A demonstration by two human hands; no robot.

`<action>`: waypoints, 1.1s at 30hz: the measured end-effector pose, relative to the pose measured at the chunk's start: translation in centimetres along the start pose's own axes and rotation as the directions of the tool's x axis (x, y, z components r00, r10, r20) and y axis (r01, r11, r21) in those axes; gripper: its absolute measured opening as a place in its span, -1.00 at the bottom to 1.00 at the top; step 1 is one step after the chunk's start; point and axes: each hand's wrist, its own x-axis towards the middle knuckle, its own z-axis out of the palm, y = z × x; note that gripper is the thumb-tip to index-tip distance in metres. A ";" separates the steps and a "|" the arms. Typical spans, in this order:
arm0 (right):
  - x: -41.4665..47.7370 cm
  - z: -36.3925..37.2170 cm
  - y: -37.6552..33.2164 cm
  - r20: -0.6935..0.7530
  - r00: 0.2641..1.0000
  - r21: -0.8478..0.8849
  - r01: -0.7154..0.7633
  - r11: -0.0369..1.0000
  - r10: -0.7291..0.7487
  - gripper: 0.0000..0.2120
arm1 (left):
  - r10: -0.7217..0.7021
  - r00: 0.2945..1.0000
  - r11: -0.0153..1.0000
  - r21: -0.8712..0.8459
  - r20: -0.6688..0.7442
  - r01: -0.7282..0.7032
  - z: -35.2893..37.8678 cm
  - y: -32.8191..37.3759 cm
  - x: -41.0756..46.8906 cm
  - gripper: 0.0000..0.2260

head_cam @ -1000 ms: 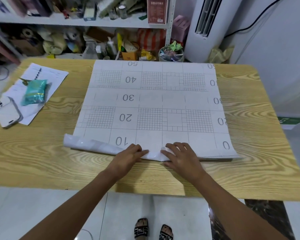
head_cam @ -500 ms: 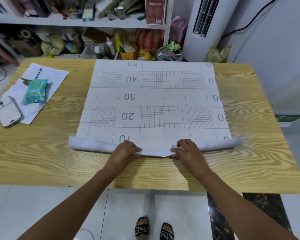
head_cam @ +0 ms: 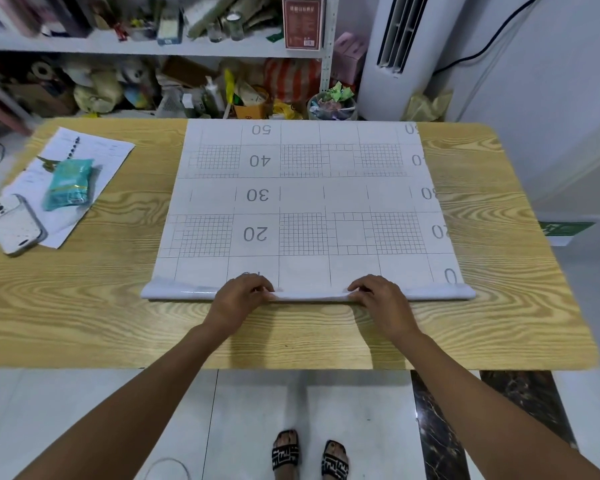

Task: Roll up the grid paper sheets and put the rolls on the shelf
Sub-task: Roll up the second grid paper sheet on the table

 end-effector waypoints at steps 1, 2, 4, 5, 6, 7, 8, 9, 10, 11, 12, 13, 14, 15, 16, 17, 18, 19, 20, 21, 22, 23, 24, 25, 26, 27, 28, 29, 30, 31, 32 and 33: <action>0.0 -0.2 -0.2 0.013 0.996 0.035 -0.090 0.995 0.090 -0.92 | -0.033 0.999 0.999 -0.021 0.011 0.033 0.0 0.0 0.1 -0.87; 0.1 -0.4 -0.3 0.023 0.987 0.062 -0.158 0.986 0.157 -0.91 | -0.070 0.997 0.997 -0.022 0.022 0.070 -0.1 0.0 0.2 -0.87; 0.2 -0.7 -0.5 0.049 0.977 0.072 -0.209 0.975 0.205 -0.92 | -0.127 0.990 0.992 -0.022 0.062 0.128 -0.2 0.1 0.6 -0.84; 0.2 -0.8 -0.6 0.066 0.977 0.058 -0.207 0.977 0.203 -0.93 | -0.147 0.986 0.988 -0.023 0.083 0.150 -0.2 0.1 0.7 -0.83; 0.3 -0.7 -0.7 0.079 0.977 0.041 -0.201 0.979 0.197 -0.92 | -0.169 0.980 0.985 -0.014 0.103 0.171 -0.3 0.1 0.8 -0.85; 0.3 -0.6 -0.7 0.080 0.979 0.023 -0.191 0.981 0.189 -0.92 | -0.183 0.976 0.983 -0.004 0.116 0.185 -0.3 0.2 0.9 -0.88; 0.3 -0.4 -0.7 0.067 0.982 0.007 -0.175 0.985 0.174 -0.91 | -0.194 0.974 0.981 0.011 0.119 0.194 -0.2 0.2 0.9 -0.92; 0.4 -0.2 -0.7 0.040 0.989 -0.018 -0.141 0.990 0.142 -0.91 | -0.202 0.972 0.979 0.024 0.119 0.201 -0.1 0.3 1.0 -0.95; 0.4 0.0 -0.7 -0.005 0.997 -0.069 -0.083 0.994 0.083 -0.92 | -0.206 0.971 0.979 0.037 0.119 0.203 0.0 0.3 1.0 -0.96; 0.4 0.3 -0.6 -0.056 0.998 -0.156 -0.005 0.988 -0.003 -0.94 | -0.209 0.971 0.978 0.048 0.117 0.204 0.0 0.4 1.0 -0.95; 0.5 0.6 -0.5 -0.100 0.989 -0.268 0.079 0.960 -0.109 -0.95 | -0.211 0.971 0.977 0.056 0.115 0.206 0.1 0.3 1.0 -0.93; 0.4 1.0 -0.6 -0.118 0.972 -0.378 0.146 0.914 -0.204 -0.92 | -0.213 0.971 0.976 0.067 0.111 0.206 0.1 0.3 1.0 -0.93; 0.3 1.4 -0.6 -0.103 0.953 -0.462 0.209 0.862 -0.286 -0.88 | -0.211 0.971 0.976 0.073 0.109 0.204 0.1 0.3 0.9 -0.93; 0.1 1.7 -0.7 -0.072 0.928 -0.518 0.279 0.808 -0.366 -0.87 | -0.212 0.971 0.976 0.073 0.108 0.205 0.1 0.3 0.8 -0.94; -0.2 2.0 -0.6 -0.033 0.902 -0.542 0.346 0.766 -0.431 -0.87 | -0.209 0.972 0.977 0.068 0.107 0.202 0.1 0.3 0.7 -0.94; -0.4 2.1 -0.6 0.000 0.887 -0.545 0.387 0.743 -0.462 -0.84 | -0.203 0.973 0.978 0.066 0.107 0.197 0.0 0.4 0.6 -0.92; -0.6 2.2 -0.3 0.023 0.883 -0.542 0.405 0.737 -0.468 -0.79 | -0.196 0.975 0.980 0.068 0.106 0.189 -0.1 0.4 0.5 -0.89; -0.6 2.2 0.0 0.038 0.887 -0.532 0.407 0.742 -0.460 -0.74 | -0.188 0.977 0.981 0.068 0.103 0.181 -0.1 0.4 0.4 -0.87; -0.6 2.2 0.3 0.042 0.889 -0.522 0.408 0.749 -0.455 -0.72 | -0.176 0.980 0.983 0.066 0.097 0.170 -0.1 0.4 0.4 -0.85; -0.5 2.2 0.4 0.043 0.891 -0.512 0.409 0.756 -0.452 -0.71 | -0.167 0.982 0.985 0.060 0.091 0.162 -0.1 0.3 0.3 -0.86; -0.4 2.1 0.4 0.037 0.892 -0.500 0.407 0.765 -0.451 -0.71 | -0.162 0.983 0.986 0.051 0.087 0.158 -0.2 0.1 0.2 -0.88; -0.3 2.0 0.3 0.031 0.896 -0.483 0.402 0.778 -0.444 -0.72 | -0.152 0.985 0.988 0.044 0.082 0.149 -0.3 0.0 0.1 -0.90; -0.1 1.9 0.2 0.023 0.898 -0.464 0.399 0.791 -0.440 -0.73 | -0.128 0.989 0.991 0.043 0.078 0.125 -0.4 -0.2 0.0 -0.87; 0.0 1.7 0.0 0.015 0.902 -0.441 0.393 0.807 -0.431 -0.75 | -0.078 0.994 0.996 0.057 0.083 0.073 -0.6 -0.5 -0.1 -0.79; 0.2 1.6 -0.1 0.006 0.907 -0.419 0.385 0.822 -0.422 -0.78 | 0.002 0.996 0.996 0.090 0.093 -0.010 -0.8 -0.8 -0.3 -0.71; 0.3 1.4 -0.2 -0.004 0.914 -0.397 0.372 0.839 -0.407 -0.83 | 0.103 0.988 0.983 0.143 0.112 -0.119 -1.1 -1.2 -0.4 -0.65; 0.3 1.2 -0.3 -0.016 0.921 -0.371 0.356 0.858 -0.389 -0.87 | 0.207 0.969 0.953 0.196 0.133 -0.230 -1.3 -1.7 -0.6 -0.62; 0.4 0.9 -0.4 -0.025 0.930 -0.341 0.337 0.877 -0.367 -0.88 | 0.283 0.947 0.918 0.245 0.151 -0.313 -1.4 -2.3 -0.7 -0.61; 0.5 0.7 -0.4 -0.025 0.937 -0.313 0.325 0.893 -0.350 -0.88 | 0.330 0.930 0.885 0.287 0.164 -0.365 -1.5 -2.7 -0.8 -0.61; 0.5 0.6 -0.4 -0.017 0.943 -0.291 0.315 0.903 -0.334 -0.89 | 0.358 0.918 0.860 0.323 0.172 -0.396 -1.5 -3.1 -0.8 -0.62; 0.6 0.4 -0.5 -0.005 0.948 -0.279 0.304 0.911 -0.318 -0.90 | 0.372 0.912 0.846 0.341 0.175 -0.410 -1.5 -3.3 -0.9 -0.65; 0.7 0.2 -0.6 0.010 0.955 -0.272 0.287 0.919 -0.295 -0.90 | 0.372 0.912 0.845 0.343 0.174 -0.410 -1.5 -3.4 -0.8 -0.68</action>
